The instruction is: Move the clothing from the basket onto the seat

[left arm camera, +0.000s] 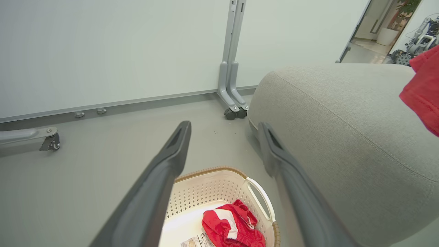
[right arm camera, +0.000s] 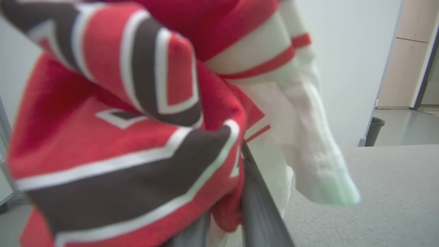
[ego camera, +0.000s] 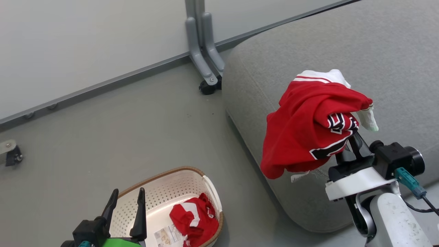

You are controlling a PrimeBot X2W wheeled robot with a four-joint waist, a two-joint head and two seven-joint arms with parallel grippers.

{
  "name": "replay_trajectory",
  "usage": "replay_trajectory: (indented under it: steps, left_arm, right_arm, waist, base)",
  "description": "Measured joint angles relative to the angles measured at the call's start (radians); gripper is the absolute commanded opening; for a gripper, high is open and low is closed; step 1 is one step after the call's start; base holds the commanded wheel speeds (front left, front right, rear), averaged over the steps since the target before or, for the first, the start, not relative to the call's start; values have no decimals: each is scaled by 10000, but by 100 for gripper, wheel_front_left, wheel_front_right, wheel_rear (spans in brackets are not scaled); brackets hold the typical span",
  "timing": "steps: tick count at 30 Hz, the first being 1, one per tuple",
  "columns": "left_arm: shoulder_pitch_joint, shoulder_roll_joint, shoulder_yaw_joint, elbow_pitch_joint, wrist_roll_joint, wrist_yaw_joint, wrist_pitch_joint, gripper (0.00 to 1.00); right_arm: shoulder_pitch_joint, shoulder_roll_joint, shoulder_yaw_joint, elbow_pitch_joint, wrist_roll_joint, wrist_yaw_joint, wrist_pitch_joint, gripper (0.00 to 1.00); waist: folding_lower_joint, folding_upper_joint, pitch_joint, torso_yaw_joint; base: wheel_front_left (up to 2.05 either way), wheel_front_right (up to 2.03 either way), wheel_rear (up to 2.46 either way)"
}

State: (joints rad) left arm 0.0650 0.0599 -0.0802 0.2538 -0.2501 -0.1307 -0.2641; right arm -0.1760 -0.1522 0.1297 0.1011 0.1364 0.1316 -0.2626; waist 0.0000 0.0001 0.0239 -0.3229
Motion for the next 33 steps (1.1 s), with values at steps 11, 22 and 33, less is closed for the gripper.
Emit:
replay_trajectory:
  steps: [11, 22, 33]
  left_arm:
    - [-639, 190, -560, 67, -33, 0, -2, 100]
    - [-919, 479, -1024, 201, -121, 0, -2, 100]
    - [-910, 926, -1266, -380, -42, 0, -2, 100]
  right_arm:
    - [702, 184, -1287, -416, -48, -2, 0, 0]
    - [1059, 502, -1827, -742, -167, -2, 0, 0]
    - [-472, -219, -2130, -823, -322, -2, 0, 0]
  waist:
    - [0, 0, 408, -1597]
    - [0, 0, 996, -2050]
    - [0, 0, 1528, -2053]
  base:
    - [0, 0, 0]
    - [0, 0, 0]
    - [0, 0, 0]
